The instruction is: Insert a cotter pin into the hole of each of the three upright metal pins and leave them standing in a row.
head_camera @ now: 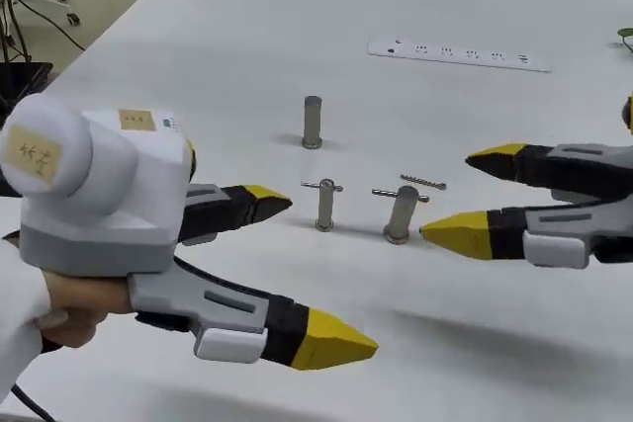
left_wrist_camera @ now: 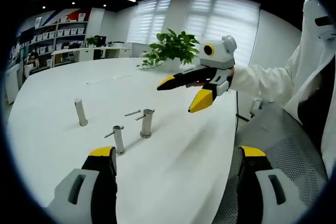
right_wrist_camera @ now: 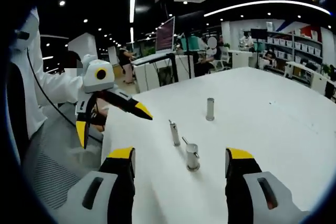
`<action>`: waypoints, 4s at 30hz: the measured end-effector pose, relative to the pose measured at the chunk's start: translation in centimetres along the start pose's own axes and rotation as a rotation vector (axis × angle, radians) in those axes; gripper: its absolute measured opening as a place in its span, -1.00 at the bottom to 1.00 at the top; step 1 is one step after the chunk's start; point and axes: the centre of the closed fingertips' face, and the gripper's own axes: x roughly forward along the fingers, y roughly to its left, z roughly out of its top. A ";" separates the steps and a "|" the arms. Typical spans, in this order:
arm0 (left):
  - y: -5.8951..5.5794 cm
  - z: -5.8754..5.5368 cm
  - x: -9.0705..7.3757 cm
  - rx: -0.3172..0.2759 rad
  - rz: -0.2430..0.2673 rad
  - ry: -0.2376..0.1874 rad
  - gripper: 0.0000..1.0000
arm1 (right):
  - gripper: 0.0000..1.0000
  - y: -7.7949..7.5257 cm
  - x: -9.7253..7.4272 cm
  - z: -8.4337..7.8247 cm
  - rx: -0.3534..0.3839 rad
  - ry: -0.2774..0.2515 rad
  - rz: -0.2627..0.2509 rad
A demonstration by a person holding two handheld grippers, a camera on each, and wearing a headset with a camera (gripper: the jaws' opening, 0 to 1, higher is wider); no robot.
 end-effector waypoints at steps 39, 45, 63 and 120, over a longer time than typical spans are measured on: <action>7.8 3.9 -0.9 0.031 0.200 -0.060 0.88 | 0.97 1.1 -4.1 -1.3 0.213 -0.067 -0.209; 9.2 5.7 -0.4 -0.008 0.204 -0.123 0.86 | 0.94 1.4 -4.6 -1.7 0.215 -0.055 -0.216; 16.9 8.2 2.3 -0.017 0.323 -0.142 0.35 | 0.91 2.2 -5.0 -2.5 0.229 -0.039 -0.221; 21.7 4.3 6.6 0.013 0.418 0.044 -0.82 | 0.83 2.5 -4.8 -3.3 0.214 0.014 -0.199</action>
